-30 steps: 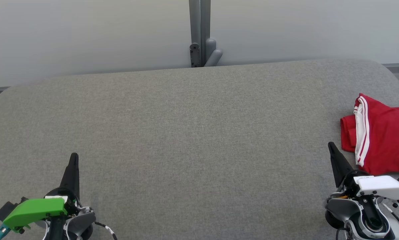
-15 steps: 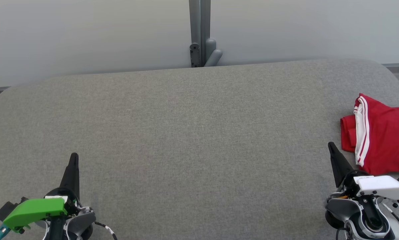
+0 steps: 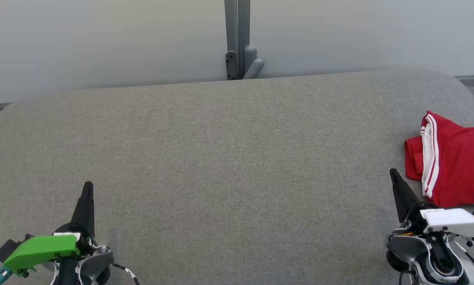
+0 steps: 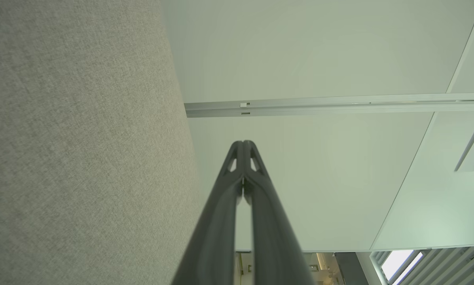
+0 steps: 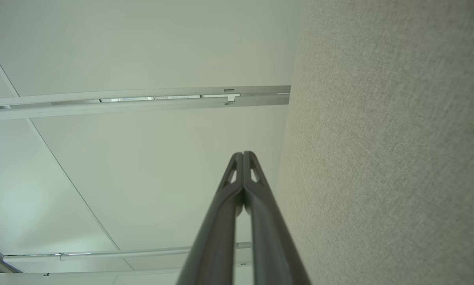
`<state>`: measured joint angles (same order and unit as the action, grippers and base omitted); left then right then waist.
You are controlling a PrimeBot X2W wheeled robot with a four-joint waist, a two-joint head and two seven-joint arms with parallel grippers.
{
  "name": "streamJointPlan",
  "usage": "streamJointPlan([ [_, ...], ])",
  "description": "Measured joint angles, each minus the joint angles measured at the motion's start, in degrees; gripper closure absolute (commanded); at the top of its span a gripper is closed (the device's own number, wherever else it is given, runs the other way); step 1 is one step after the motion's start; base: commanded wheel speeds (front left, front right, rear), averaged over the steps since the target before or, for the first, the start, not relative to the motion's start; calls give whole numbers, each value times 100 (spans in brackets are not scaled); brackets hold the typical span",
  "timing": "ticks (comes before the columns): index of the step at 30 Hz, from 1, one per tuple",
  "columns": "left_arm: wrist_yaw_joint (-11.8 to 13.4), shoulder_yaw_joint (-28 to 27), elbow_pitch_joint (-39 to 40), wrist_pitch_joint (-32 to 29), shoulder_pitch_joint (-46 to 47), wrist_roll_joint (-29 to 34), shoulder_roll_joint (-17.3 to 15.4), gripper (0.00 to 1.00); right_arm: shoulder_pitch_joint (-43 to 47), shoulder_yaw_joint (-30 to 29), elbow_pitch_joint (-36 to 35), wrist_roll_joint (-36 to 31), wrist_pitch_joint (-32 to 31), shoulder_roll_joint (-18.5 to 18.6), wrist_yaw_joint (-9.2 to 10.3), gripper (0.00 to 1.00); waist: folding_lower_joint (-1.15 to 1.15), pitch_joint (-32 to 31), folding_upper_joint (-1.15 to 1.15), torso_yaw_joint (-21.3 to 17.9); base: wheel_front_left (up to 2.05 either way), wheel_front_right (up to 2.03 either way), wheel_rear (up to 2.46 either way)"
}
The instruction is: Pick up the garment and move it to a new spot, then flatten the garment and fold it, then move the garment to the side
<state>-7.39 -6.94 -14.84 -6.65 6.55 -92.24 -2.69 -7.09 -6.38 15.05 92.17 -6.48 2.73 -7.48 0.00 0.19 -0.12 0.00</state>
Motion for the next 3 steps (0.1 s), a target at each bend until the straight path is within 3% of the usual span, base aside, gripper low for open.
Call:
streamJointPlan([
  [3, 0, 0, 0, 0, 0, 0, 0, 100, 0, 0, 0, 0, 0, 0, 0, 100, 0, 0, 0, 0, 0, 0, 0],
])
